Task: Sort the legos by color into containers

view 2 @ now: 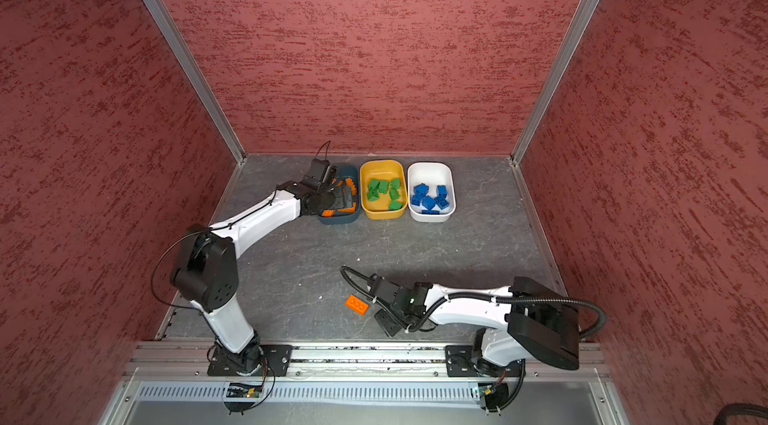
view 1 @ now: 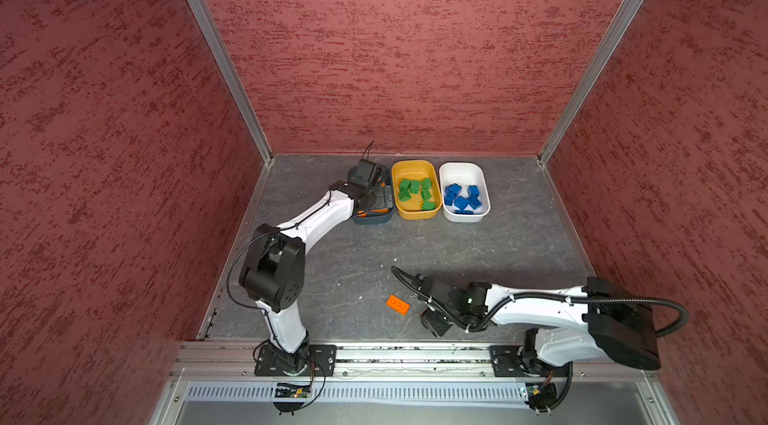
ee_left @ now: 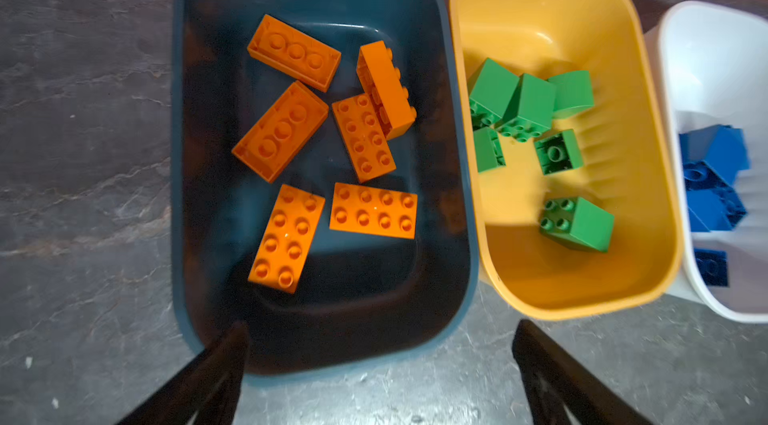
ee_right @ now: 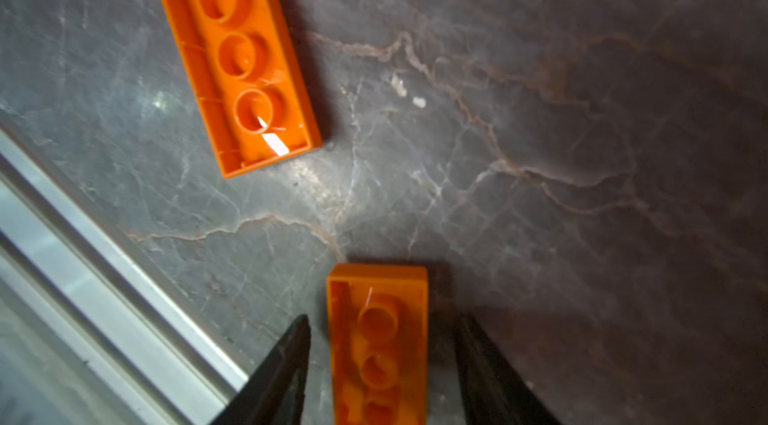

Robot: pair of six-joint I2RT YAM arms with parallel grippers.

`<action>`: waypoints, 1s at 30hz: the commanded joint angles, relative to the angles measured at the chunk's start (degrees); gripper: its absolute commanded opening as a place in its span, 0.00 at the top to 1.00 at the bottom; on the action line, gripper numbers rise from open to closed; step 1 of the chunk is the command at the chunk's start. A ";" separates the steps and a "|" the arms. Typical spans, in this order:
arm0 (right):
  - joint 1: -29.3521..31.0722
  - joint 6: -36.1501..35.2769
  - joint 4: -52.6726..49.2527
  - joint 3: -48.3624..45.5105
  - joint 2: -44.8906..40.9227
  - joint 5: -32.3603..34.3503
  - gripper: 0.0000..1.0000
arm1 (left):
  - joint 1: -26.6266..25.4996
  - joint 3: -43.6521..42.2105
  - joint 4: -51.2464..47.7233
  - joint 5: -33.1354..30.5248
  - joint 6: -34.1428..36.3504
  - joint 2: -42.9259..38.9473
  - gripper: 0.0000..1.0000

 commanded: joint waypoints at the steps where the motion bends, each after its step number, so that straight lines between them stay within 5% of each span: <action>1: 0.33 1.56 -3.68 0.60 -0.33 7.35 0.59 | 0.59 -4.91 2.51 -0.37 0.02 -7.32 0.00; 6: -1.35 -0.88 -1.38 2.32 -2.26 8.15 0.74 | -1.11 -14.84 4.27 1.45 4.21 -17.07 0.00; 13: -19.37 -8.55 16.86 9.02 -3.40 -1.75 0.74 | -5.46 -26.72 8.92 10.22 14.47 -25.93 0.00; 18: -25.43 -14.13 26.85 22.59 10.19 -7.42 0.72 | -13.40 -28.80 11.35 2.16 18.55 -27.11 0.00; 22: -26.91 -13.65 30.94 34.14 22.27 -7.69 0.71 | -13.77 -30.55 11.19 4.02 12.80 -27.71 0.01; 26: -27.22 -12.19 30.65 47.07 33.84 -4.11 0.68 | -14.88 -29.69 5.58 1.57 -1.04 -26.52 0.00; 28: -27.48 -11.70 31.39 51.32 37.82 -3.59 0.60 | -17.60 -32.01 5.10 0.16 -5.26 -27.44 0.00; 30: -27.46 -12.01 29.67 55.91 41.01 -4.22 0.40 | -21.37 -34.31 4.09 -0.42 -8.70 -28.81 0.00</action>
